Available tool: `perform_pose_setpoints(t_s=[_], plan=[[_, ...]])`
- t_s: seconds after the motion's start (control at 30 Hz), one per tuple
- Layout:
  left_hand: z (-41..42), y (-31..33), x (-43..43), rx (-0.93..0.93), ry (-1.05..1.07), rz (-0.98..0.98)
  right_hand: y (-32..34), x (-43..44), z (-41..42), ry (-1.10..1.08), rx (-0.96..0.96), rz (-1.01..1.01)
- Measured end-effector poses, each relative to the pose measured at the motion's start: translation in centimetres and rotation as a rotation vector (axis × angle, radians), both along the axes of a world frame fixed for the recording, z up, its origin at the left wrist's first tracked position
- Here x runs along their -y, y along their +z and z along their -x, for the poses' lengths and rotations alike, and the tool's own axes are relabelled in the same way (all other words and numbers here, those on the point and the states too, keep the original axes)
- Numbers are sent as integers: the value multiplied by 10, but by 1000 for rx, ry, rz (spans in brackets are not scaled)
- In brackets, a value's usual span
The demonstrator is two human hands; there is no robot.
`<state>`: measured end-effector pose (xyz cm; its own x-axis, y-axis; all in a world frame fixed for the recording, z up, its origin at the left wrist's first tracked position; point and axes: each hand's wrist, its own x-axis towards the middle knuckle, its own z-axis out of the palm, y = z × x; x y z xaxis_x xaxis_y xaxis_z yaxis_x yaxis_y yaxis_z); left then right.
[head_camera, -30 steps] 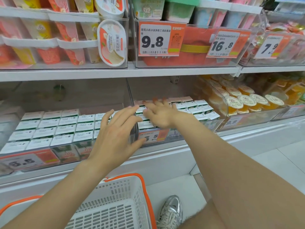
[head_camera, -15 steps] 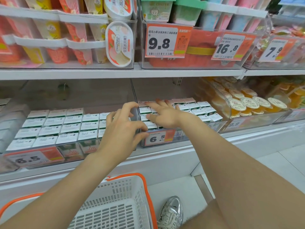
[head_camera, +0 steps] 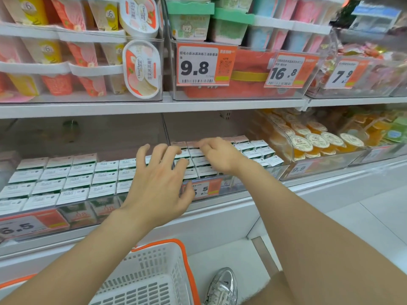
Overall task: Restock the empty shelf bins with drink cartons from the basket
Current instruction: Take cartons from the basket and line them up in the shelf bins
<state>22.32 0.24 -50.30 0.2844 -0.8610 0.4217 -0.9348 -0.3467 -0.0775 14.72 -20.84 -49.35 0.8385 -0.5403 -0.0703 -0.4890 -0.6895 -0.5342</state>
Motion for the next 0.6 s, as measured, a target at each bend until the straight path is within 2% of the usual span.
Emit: perform_pose_setpoints(t_s=[0.03,0.1,0.17,0.3,0.4,0.53,0.6], plan=[[2,1,5,5,-16,10,-1,10,12,-88,35,99],[7,5,20,2,-55,10,-8,32,41,-277,-17,379],[14,8,40,-17,-92,-5,-14,51,69,-408,-85,487],[29,9,81,-188,-128,-94,-19,68,93,-320,-222,315],[34,2,103,-305,-119,-144,-16,70,91,-335,-246,216],[29,-12,104,-403,-46,-351,-3,69,88,-375,-334,261],[24,-18,100,-382,-59,-388,-1,69,86,-394,-364,286]])
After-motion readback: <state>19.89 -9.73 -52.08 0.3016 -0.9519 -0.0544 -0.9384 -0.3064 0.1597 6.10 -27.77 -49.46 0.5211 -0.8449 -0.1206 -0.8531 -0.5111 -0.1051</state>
